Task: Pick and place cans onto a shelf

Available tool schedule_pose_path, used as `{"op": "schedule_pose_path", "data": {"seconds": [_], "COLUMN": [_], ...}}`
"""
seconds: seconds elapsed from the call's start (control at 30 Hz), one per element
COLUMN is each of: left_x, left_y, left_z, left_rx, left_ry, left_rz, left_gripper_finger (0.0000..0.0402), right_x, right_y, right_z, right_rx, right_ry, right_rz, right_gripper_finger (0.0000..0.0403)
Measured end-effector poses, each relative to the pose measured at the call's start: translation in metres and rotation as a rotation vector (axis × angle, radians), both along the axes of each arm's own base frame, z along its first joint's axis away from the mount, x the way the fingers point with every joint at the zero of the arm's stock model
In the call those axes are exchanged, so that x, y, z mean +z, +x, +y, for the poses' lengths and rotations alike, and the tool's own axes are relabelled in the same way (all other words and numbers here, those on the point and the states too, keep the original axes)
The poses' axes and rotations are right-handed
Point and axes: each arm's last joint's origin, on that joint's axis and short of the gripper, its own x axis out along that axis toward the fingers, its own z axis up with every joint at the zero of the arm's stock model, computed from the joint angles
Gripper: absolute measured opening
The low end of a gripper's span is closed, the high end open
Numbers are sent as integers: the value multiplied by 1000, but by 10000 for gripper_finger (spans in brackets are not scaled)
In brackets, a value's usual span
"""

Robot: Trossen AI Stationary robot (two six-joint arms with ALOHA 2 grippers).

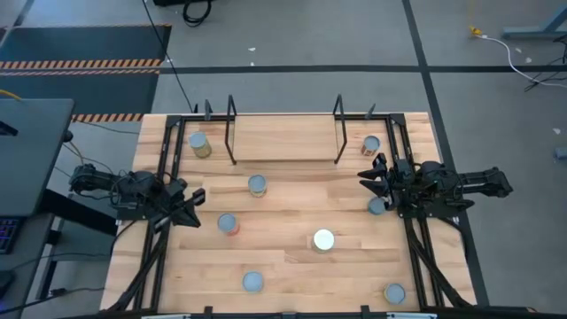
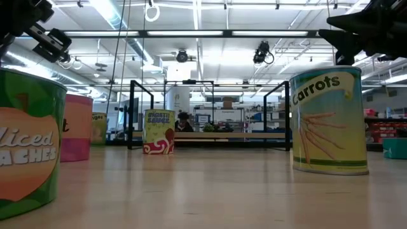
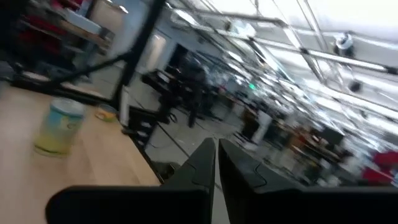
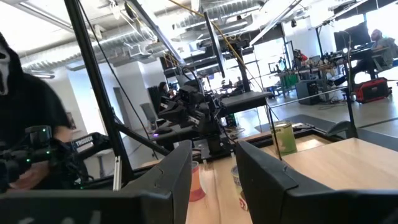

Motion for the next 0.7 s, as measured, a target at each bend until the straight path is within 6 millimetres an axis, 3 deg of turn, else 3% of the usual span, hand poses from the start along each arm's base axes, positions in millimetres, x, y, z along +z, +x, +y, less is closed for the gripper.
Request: {"op": "schedule_pose_path", "data": {"seconds": [0.47,0.6,0.7], "left_x": [-7,19,30], "left_y": [7,9,14], "left_z": [8,10,11], "left_rx": [359,433,501], "left_ry": [101,243,374], "left_rz": [75,149,356], "left_gripper_finger": [27,27,33], "right_x": [0,0,0], "right_y": [0,0,0], "right_z": [0,0,0], "right_rx": [0,1,1], "right_ry": [0,0,0], "right_rz": [1,0,1], "right_gripper_finger": [133,133,133]}}
